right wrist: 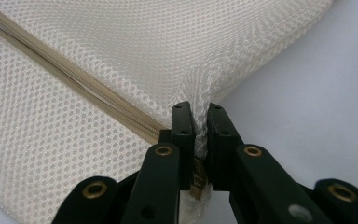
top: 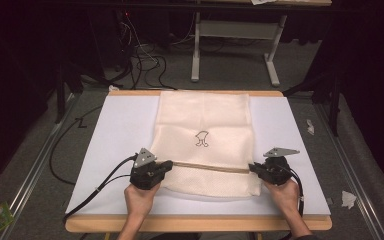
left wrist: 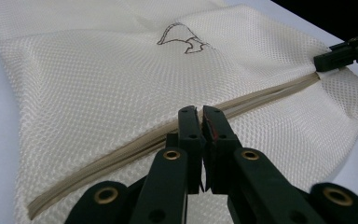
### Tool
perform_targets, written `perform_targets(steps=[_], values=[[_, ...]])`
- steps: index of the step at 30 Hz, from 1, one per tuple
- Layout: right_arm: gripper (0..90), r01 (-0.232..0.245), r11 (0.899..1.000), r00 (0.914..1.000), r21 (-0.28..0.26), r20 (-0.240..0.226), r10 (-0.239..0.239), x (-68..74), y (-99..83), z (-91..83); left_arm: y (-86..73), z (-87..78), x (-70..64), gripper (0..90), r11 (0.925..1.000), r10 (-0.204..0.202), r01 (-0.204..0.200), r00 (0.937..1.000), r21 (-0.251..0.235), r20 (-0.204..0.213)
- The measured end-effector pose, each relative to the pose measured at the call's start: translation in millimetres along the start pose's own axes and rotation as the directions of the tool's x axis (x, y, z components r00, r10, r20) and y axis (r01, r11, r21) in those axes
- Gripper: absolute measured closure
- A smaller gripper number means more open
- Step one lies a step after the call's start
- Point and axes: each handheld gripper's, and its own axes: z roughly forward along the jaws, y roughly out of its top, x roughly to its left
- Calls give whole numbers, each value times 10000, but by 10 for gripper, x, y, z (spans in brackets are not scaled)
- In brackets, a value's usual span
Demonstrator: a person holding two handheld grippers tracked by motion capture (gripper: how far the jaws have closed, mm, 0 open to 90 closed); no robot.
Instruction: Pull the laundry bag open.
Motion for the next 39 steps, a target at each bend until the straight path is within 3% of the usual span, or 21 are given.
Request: perform_targets(steps=[11,14,28,39], values=[[846,10,9999,10000,-145,3,-10,35,17,3,14,-48,29,876,10000,-5,5,10000,-3,9],[846,263,9996,9995,-30,153,-263,47,48,15,1,-54,44,877,10000,-39,39,9999,8,128],[845,534,9986,9979,29,373,-535,129,106,34,-50,-150,210,876,9987,-507,507,9987,-112,25],[846,712,9974,9959,-82,558,-707,172,151,21,-57,-247,310,876,9980,-614,609,9975,-163,-347]])
